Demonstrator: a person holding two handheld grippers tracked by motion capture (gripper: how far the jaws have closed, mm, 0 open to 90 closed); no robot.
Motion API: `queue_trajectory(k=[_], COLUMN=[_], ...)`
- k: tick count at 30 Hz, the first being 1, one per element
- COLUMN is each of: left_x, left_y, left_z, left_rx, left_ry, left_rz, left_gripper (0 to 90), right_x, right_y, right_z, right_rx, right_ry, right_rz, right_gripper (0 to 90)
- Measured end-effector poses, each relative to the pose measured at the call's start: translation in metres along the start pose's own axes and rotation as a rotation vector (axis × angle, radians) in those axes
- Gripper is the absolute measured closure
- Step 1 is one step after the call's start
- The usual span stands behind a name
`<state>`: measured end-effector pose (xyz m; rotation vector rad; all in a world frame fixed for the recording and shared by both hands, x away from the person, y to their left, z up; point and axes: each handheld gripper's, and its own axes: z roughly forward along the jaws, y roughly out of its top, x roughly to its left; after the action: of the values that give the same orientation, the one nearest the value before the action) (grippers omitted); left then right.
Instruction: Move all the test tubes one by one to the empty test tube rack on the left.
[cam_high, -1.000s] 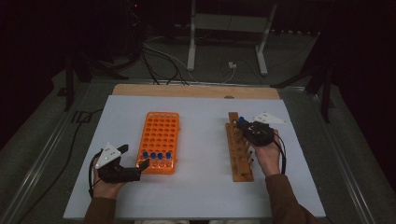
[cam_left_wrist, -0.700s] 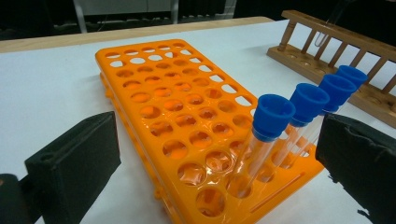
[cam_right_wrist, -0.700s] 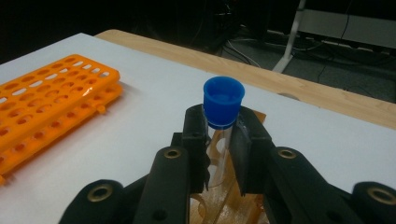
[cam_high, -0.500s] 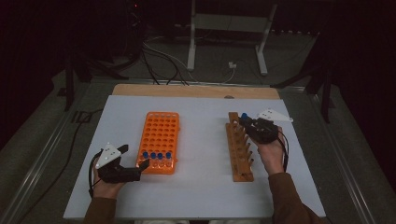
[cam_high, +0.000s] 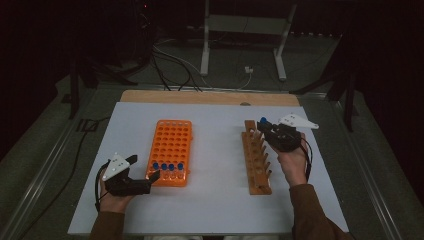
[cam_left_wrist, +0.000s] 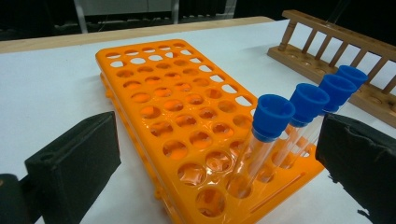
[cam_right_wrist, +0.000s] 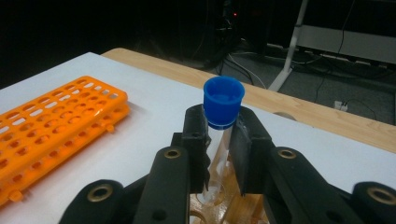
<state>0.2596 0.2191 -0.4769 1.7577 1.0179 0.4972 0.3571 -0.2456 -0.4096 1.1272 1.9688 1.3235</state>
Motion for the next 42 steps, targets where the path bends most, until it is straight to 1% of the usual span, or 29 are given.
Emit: queue_trajectory(k=[11,16,27,31,37,39,42], left_x=[0.0,0.0,0.0,0.0,0.0,-0.001,-0.003], left_y=[0.0,0.0,0.0,0.001,0.001,0.001,0.003], left_z=[0.0,-0.001,-0.001,-0.001,-0.001,-0.001,-0.001], left_rx=[-0.003,-0.004,-0.005,-0.005,-0.004,-0.003,-0.007], left_ry=[0.002,0.004,0.004,0.003,0.003,0.0,0.0], left_rz=[-0.003,-0.001,-0.002,0.0,-0.001,-0.002,0.003], left_gripper=[0.8,0.8,0.8,0.8,0.8,0.8,0.8], right_x=[0.006,0.012,0.026,0.031,0.04,0.042,0.046], right_y=[0.004,0.006,0.009,0.009,0.009,0.009,0.009], right_z=[-0.001,-0.001,0.003,0.005,0.01,0.011,0.014], right_rx=[-0.017,-0.023,-0.015,-0.013,-0.009,-0.007,0.0], right_ry=[0.011,0.025,0.057,0.069,0.094,0.117,0.133], right_rz=[-0.006,-0.017,-0.047,-0.046,-0.053,-0.04,-0.04], right_gripper=[77.4,77.4,77.4,77.4,77.4,77.4,77.3])
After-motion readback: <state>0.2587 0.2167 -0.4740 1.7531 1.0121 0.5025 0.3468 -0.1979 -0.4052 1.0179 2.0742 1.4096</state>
